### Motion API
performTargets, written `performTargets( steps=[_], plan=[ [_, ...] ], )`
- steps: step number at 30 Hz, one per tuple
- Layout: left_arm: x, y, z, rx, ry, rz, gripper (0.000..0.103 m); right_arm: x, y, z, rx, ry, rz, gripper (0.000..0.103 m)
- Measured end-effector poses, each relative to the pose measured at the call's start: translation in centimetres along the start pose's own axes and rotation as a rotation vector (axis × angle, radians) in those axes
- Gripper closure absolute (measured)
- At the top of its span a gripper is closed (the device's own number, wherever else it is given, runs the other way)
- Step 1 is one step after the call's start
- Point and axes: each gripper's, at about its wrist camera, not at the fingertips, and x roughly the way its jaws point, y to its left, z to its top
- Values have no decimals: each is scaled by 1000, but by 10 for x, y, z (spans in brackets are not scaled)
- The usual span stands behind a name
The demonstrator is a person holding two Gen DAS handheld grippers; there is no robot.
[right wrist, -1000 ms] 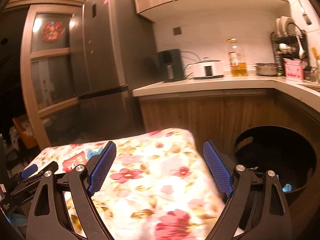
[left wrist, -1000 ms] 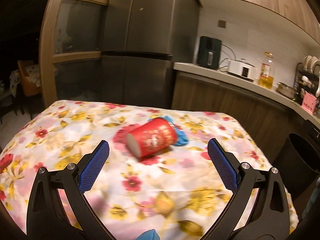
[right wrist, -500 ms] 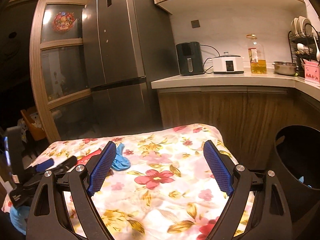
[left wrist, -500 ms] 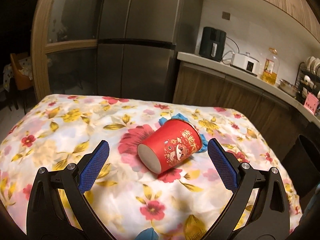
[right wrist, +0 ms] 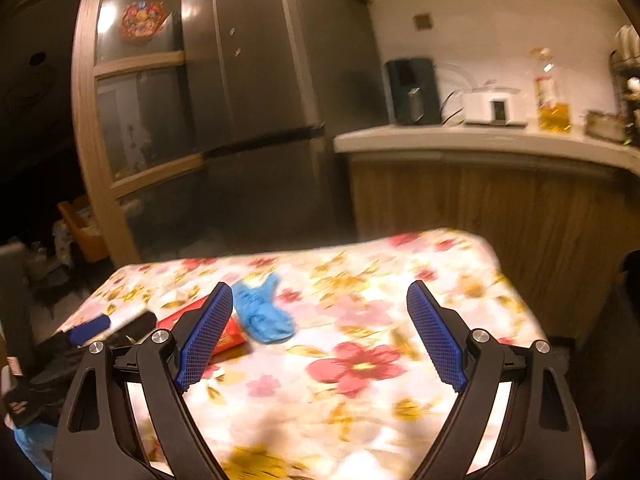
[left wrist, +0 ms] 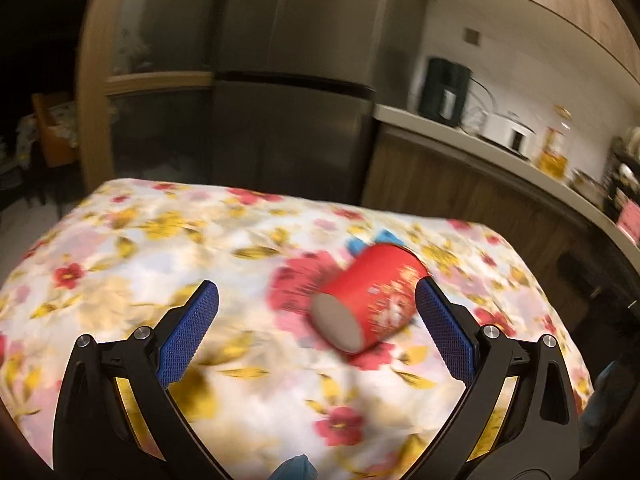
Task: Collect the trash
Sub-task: 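Move both tools back over the red paper cup and blue glove, then grasp the red paper cup with the right tool while the left grasps the blue glove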
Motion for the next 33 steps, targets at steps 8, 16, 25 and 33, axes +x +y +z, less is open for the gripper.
performTargets(
  steps=[8, 16, 25, 33],
  plan=[
    [-30, 35, 3, -77, -115, 97, 6, 54, 33, -6, -63, 121, 144, 25],
    [-29, 49, 1, -119, -114, 90, 6, 86, 39, -9, -26, 225, 253, 31],
    [-28, 53, 1, -129, -116, 87, 6, 89, 52, -12, -82, 283, 372, 50],
    [-28, 53, 2, -137, -116, 86, 6, 71, 64, -20, -140, 300, 481, 77]
  ],
)
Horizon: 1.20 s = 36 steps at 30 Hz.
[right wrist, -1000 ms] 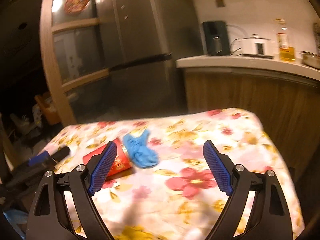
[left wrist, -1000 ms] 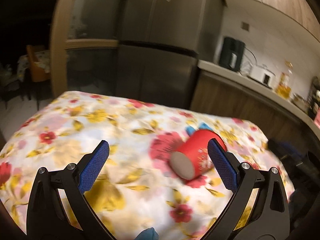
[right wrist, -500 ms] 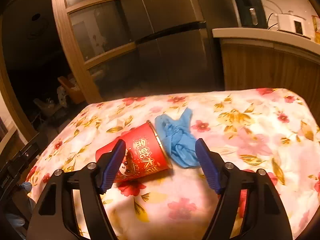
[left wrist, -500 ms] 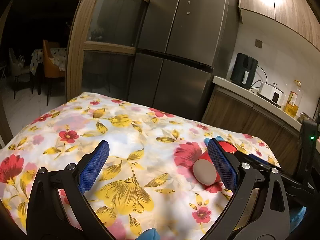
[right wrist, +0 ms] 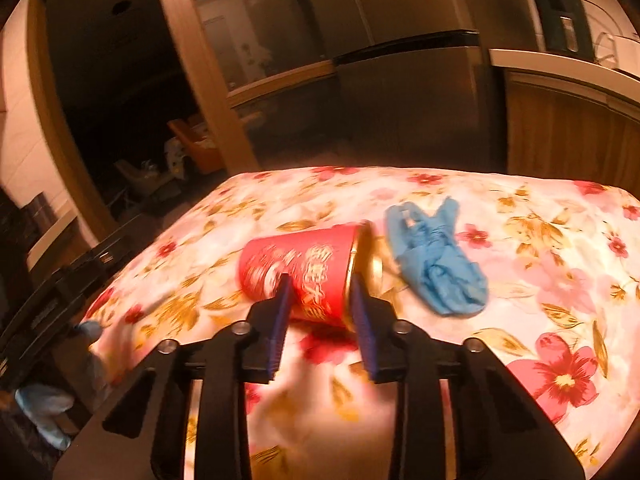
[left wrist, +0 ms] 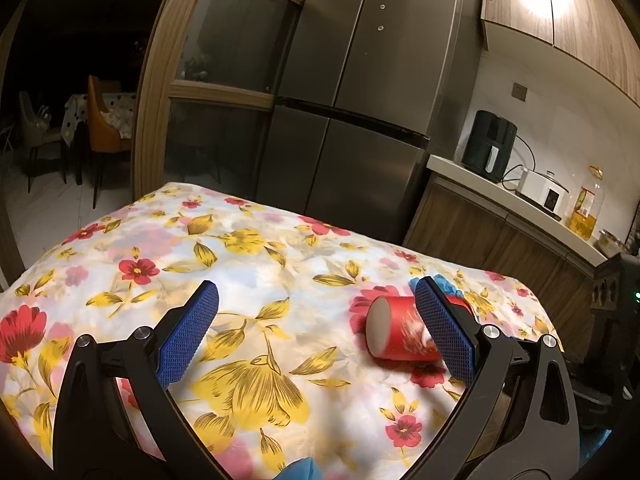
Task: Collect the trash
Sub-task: 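Grasp the red paper cup with the right tool while the left grasps the blue glove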
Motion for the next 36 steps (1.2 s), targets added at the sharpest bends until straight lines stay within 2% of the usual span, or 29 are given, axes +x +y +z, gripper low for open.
performTargets(
  steps=[7, 10, 15, 19, 26, 30, 36],
  plan=[
    [1, 0, 0, -1, 4, 1, 6, 6, 12, 0, -4, 10, 28, 86],
    [1, 1, -2, -3, 8, 1, 6, 4, 20, -1, -29, 3, 26, 98],
    [1, -1, -3, 7, 3, -1, 6, -15, 28, -1, -52, -40, -22, 98],
    [0, -8, -3, 36, -2, -11, 6, -44, 25, 0, -42, -110, -85, 98],
    [4, -55, 0, 98, -15, -87, 6, -104, 4, -3, 15, -254, -249, 98],
    [25, -89, -5, 141, 29, -126, 6, -136, -4, -4, 34, -322, -295, 98],
    [61, -131, -14, 173, 58, -93, 6, -166, -19, -8, 58, -364, -342, 98]
  ],
)
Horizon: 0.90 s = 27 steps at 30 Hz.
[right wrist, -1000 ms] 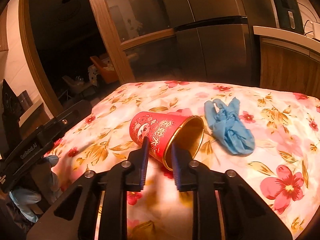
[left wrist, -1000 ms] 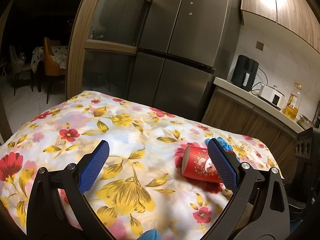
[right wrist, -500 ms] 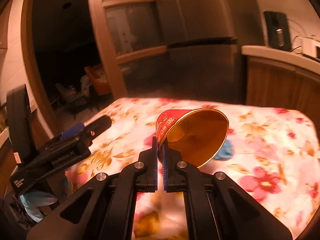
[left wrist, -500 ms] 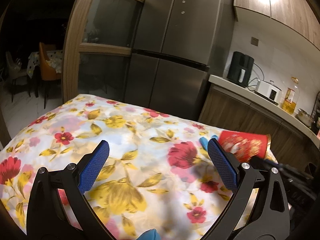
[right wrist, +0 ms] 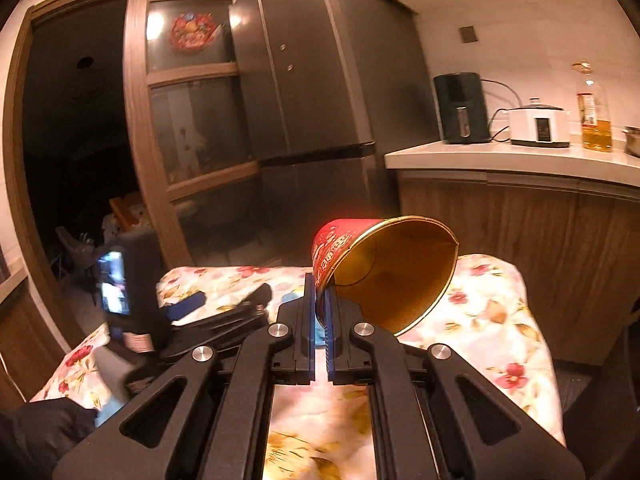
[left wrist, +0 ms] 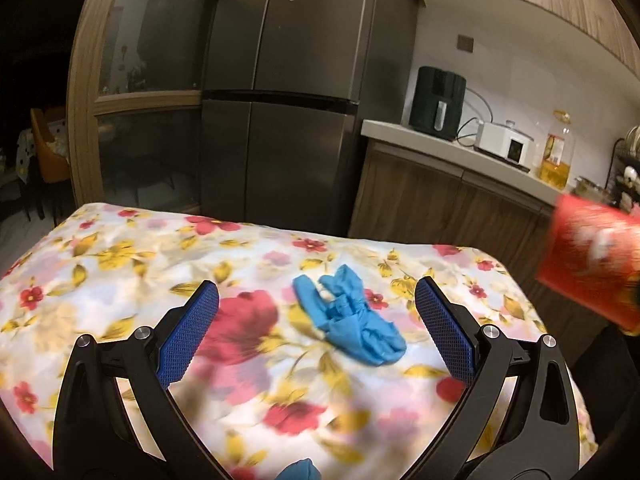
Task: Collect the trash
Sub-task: 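Grasp the red paper cup with the right tool while the left grasps the blue glove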
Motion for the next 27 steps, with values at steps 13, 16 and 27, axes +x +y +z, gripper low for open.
performTargets(
  steps=[13, 16, 27],
  plan=[
    [46, -17, -13, 36, 90, 52, 28, -11, -17, -5, 31, -21, -31, 98],
    [51, -19, -16, 46, 111, 46, 38, -14, -16, -6, 34, -26, -38, 98],
    [67, -24, -22, 76, 184, 24, 81, -22, -17, -2, 37, -41, -60, 98]
  ],
)
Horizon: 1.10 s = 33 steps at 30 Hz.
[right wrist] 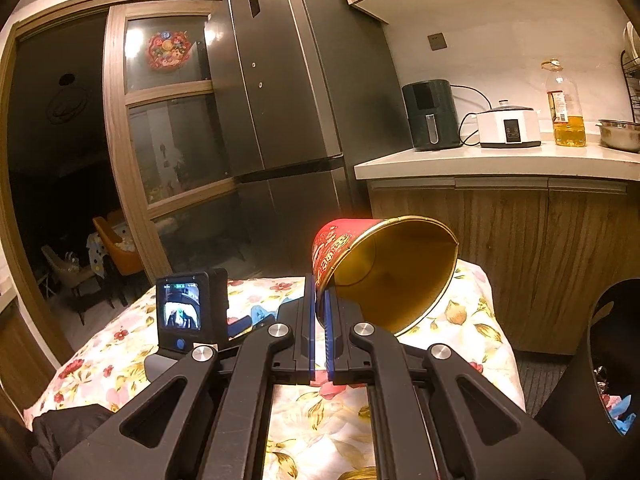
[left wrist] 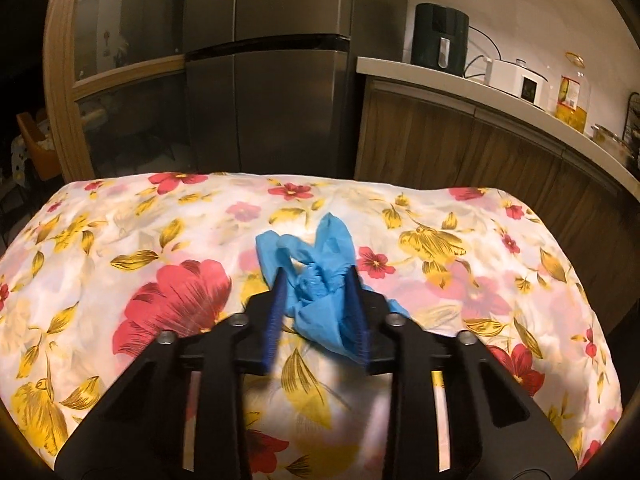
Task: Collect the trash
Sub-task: 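Grasp the red paper cup with the right tool while the left grasps the blue glove, then lift and carry the red cup and blue glove over the black bin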
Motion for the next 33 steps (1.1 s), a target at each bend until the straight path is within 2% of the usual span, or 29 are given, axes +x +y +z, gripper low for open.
performTargets(
  steps=[5, 10, 17, 28, 33],
  plan=[
    [2, 0, -1, -1, 11, -11, 92, -5, -2, 1, 6, -9, -14, 98],
    [-2, 1, 0, -13, -1, -22, 96, -12, -5, 2, 12, -15, -30, 98],
    [-28, 7, 1, -51, -56, -50, 98, -23, -12, 5, 13, -21, -56, 98],
    [-84, -8, -2, 2, -119, -75, 99, -45, -20, 6, 15, -37, -79, 98],
    [-115, -29, 4, 33, -152, -110, 99, -62, -30, 6, 21, -50, -105, 98]
  ],
)
